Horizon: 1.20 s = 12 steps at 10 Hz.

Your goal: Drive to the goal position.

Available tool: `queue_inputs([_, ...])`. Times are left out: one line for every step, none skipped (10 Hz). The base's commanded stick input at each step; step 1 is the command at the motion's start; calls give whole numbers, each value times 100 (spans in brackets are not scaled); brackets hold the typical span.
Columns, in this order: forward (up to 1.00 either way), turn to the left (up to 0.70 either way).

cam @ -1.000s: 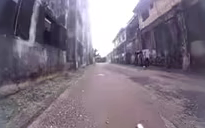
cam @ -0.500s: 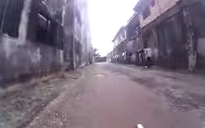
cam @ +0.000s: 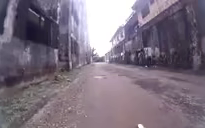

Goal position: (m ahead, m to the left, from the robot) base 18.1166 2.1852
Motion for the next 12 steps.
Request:
queue_inputs([70, -35])
queue_inputs([70, -35])
queue_inputs([70, -35])
queue_inputs([70, -35])
queue_inputs([70, -35])
queue_inputs([70, -35])
queue_inputs([70, -35])
queue_inputs([70, -35])
queue_inputs([70, -25])
queue_inputs([70, -5])
queue_inputs([70, 0])
queue_inputs([70, -35])
